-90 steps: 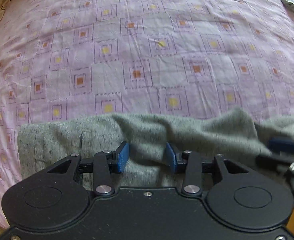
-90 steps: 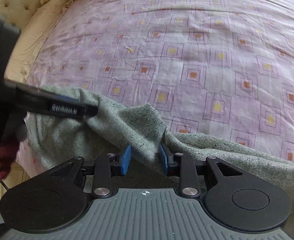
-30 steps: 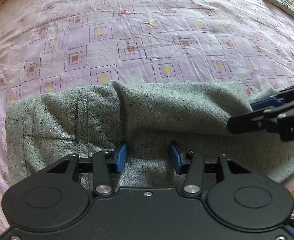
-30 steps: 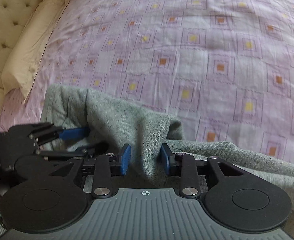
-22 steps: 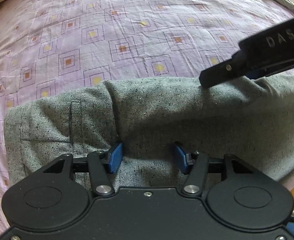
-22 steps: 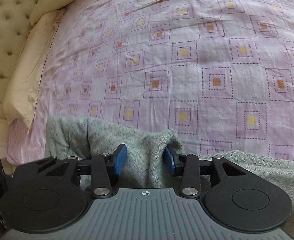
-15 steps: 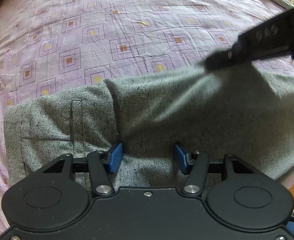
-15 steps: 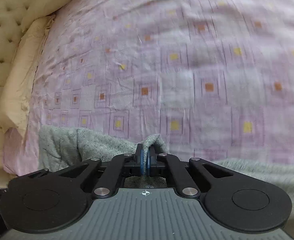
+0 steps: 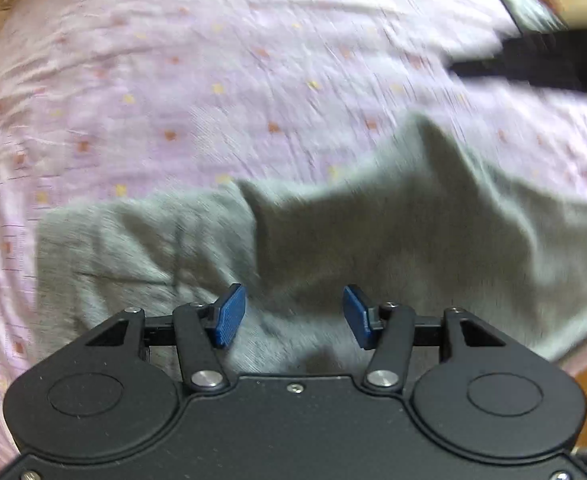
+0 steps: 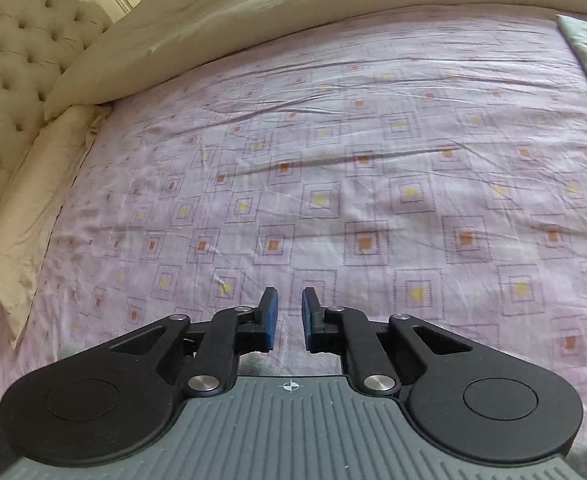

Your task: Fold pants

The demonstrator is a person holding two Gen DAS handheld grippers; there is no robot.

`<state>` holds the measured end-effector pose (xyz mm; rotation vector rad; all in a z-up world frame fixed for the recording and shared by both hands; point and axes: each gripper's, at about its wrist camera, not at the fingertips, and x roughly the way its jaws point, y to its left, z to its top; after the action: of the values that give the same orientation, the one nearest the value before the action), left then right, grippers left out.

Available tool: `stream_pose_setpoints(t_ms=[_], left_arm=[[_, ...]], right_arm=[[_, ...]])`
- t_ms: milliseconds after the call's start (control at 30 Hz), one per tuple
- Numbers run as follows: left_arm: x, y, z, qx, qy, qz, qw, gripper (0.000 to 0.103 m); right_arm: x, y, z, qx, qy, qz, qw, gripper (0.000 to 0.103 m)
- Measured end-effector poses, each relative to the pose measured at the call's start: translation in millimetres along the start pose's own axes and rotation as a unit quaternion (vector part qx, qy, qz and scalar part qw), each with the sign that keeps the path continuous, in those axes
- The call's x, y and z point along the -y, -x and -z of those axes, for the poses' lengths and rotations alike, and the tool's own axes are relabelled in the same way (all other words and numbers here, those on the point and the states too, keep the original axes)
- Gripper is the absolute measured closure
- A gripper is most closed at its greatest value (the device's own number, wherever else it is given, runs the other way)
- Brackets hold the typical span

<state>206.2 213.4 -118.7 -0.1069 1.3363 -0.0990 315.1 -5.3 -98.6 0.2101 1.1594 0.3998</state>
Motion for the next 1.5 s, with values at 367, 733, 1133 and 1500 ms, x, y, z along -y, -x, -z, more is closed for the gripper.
stream_pose_setpoints(t_ms=[367,733,1133,1500], left_arm=[[-88.7,-18.2,9.4,-0.016,0.139,-0.088,0.9863,0.039],[-100.0,-12.9,31.5,-0.036,0.164,-0.095,0.9813,0.027],[-111.8,-3.4,58.2,-0.045,0.187,-0.099,0.9764,0.03],[-58.8,3.8,-0.4,0.017,0.043,-0.049,0.9977,0.042]], right_arm=[[28.2,1.0,78.8,-0.036,0.023,0.13,0.991,0.089],[-13.0,13.8,39.6,0.011,0.055,0.013,0.998,0.087],[-77.0,-69.0,34.1,-0.084,0.186,0.022,0.979,0.091],[-49.1,-12.9,49.9,-0.016,0.079,0.025,0.996,0.087]])
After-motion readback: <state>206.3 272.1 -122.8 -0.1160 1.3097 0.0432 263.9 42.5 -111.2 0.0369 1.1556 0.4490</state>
